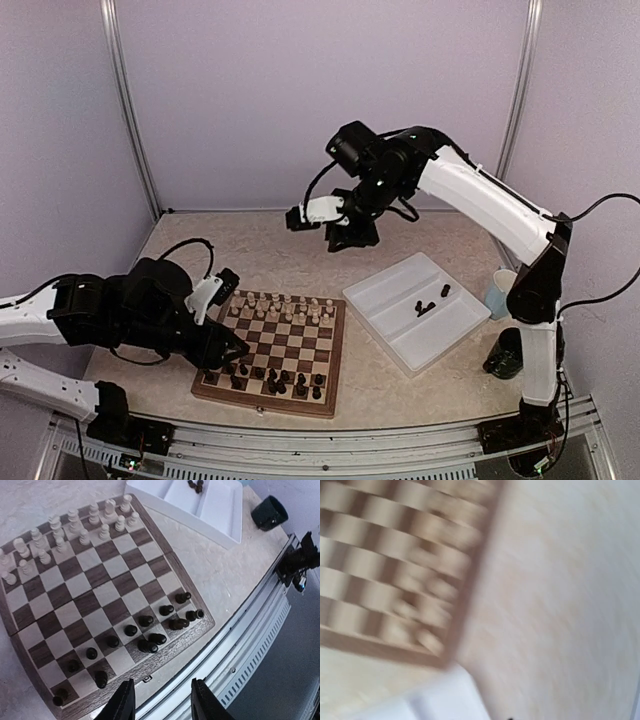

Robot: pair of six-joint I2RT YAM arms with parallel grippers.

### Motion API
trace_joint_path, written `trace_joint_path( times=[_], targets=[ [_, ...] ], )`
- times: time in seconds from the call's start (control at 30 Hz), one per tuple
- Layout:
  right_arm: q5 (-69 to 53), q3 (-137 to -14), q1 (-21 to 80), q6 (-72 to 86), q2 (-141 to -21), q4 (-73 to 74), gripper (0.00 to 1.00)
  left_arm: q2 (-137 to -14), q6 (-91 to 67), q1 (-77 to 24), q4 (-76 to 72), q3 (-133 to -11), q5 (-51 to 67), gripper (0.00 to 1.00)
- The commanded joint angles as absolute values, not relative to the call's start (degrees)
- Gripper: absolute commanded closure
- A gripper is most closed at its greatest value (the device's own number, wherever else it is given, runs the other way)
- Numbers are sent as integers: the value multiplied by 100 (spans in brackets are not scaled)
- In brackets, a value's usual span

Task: Set up the chess pieces on the board
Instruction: Adjust the queen at d8.

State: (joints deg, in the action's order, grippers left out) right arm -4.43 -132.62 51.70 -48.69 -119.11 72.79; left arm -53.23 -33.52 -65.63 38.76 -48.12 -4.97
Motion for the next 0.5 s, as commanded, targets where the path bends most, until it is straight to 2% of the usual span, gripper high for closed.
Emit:
trace_joint_path(
  times=[0.0,0.2,0.47],
  targets=[
    [-2014,-13860,3904,-4804,-11829,7862,77,-6167,-3784,-7270,3674,-4895,-778,62],
    [-2718,-13858,3269,-4875,-11787,7882,78,-7757,-3721,-7697,3926,-5484,-1065,61],
    [-2908,-12283,3182,-4873,-11205,7231,75,-8446,-3562,-7665,4108,-5842,-1153,64]
  ],
)
